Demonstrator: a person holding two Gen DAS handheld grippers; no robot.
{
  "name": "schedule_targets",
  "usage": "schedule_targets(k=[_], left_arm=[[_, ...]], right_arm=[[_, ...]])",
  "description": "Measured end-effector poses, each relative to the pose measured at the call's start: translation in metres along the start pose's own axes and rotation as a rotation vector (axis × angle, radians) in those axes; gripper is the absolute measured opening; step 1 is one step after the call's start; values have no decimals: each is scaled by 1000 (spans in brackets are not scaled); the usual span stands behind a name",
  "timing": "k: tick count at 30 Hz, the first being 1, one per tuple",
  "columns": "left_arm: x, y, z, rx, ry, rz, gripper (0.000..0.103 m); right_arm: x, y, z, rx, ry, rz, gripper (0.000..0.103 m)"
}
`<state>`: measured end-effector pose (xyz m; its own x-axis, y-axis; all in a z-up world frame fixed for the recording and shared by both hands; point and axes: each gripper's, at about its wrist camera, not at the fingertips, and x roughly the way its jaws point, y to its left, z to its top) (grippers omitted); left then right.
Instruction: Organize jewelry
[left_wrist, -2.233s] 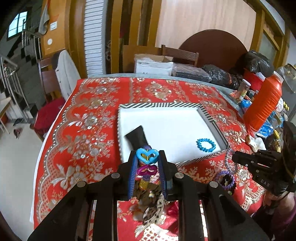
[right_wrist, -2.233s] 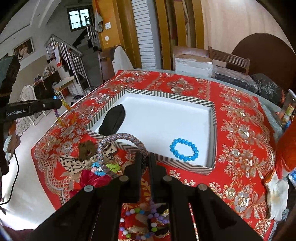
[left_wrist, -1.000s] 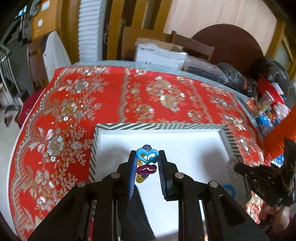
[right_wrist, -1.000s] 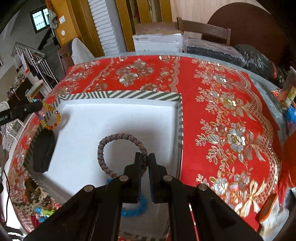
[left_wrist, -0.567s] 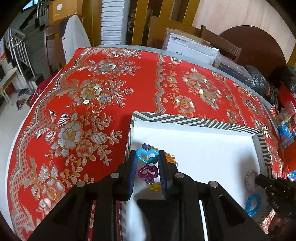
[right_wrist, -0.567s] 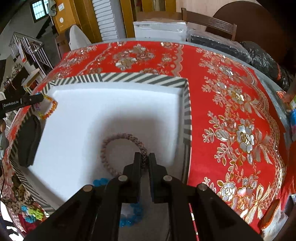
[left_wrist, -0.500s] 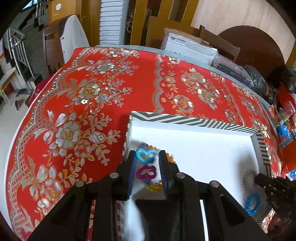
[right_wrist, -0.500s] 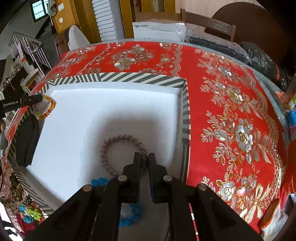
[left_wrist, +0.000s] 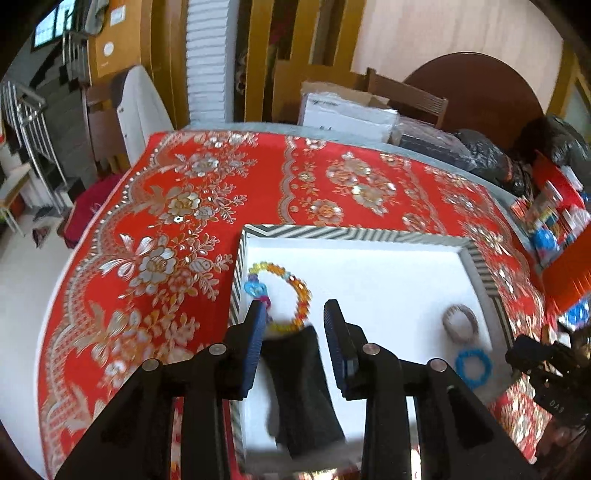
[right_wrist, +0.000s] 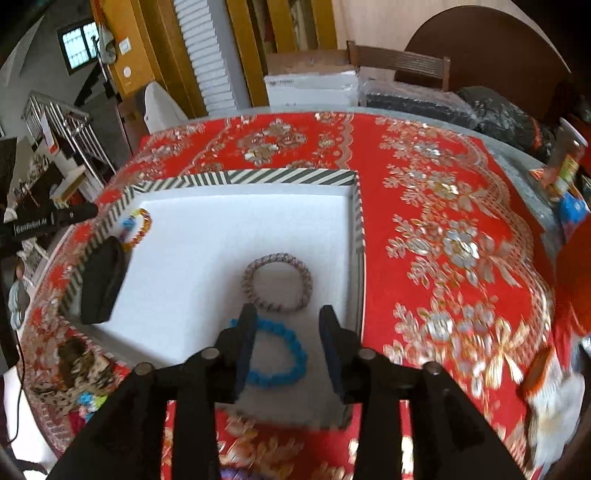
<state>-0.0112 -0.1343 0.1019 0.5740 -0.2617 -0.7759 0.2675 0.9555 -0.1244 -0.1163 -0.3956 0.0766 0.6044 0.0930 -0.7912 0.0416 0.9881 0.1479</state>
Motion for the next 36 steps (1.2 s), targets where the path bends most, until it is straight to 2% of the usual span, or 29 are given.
schedule_targets(k=[4, 11, 15, 26, 36], left_arm=[[-28, -15, -24, 37, -18, -28, 28], [-59, -35, -62, 92, -19, -46, 28], [-72, -43, -78, 111, -12, -52, 28], [-103, -51, -93, 133, -54, -34, 28], [-111, -63, -106, 146, -78, 17, 28]], right_arm=[[-26, 8, -17, 23, -44, 3, 43], [-61, 32, -42, -34, -87, -26, 43], [-78, 36, -48, -16, -119, 1, 53], [-99, 36, -58, -5, -161, -11, 55], [-113, 32, -67, -10, -172, -42, 58]])
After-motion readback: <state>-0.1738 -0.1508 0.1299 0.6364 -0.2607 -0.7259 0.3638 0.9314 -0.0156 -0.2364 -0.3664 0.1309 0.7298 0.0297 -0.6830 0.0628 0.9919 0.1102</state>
